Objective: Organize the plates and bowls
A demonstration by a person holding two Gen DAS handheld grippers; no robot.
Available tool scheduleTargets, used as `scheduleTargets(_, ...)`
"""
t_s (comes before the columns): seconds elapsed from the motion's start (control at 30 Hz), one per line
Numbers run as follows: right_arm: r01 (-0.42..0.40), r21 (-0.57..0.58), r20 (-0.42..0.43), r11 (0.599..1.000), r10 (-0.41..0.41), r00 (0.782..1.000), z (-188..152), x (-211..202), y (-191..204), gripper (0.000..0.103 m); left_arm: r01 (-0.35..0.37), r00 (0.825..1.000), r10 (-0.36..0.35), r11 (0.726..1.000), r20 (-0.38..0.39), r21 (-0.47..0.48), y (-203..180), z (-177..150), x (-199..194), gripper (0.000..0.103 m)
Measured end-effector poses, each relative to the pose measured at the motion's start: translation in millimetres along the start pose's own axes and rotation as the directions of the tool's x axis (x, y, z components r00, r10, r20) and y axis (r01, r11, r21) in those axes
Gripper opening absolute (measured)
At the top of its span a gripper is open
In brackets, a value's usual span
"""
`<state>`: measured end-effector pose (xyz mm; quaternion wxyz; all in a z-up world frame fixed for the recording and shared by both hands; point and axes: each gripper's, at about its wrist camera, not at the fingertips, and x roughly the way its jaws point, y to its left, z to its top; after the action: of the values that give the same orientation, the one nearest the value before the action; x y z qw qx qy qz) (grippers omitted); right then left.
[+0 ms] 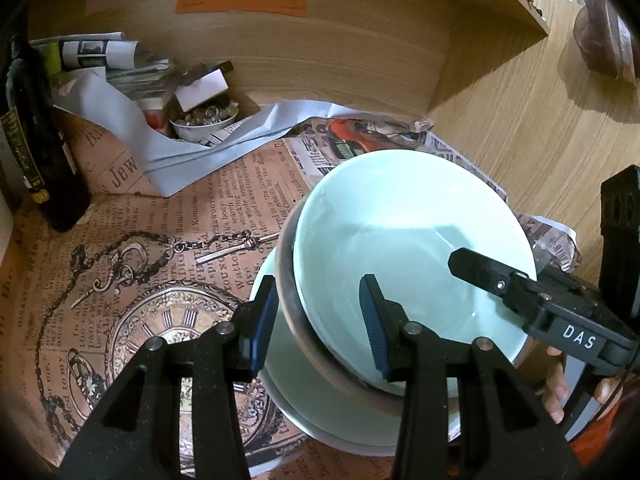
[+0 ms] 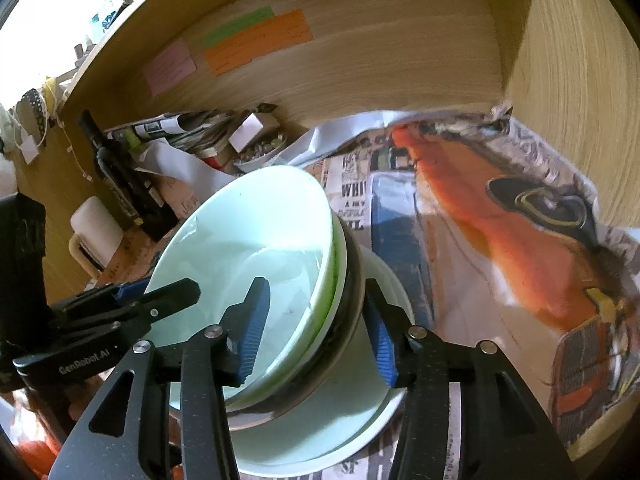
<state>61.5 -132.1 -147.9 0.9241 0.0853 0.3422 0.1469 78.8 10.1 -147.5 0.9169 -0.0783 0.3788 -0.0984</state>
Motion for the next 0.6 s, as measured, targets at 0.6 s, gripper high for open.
scheduleTargets(0.6,0.022,-0.192,0.327,0.981,0.043,0.944,9.4,-103.2,58.2,0.073,-0.064,0.938,0.043,0.997,0.343,0.051,-18.7,10.0,-106.3,0.079)
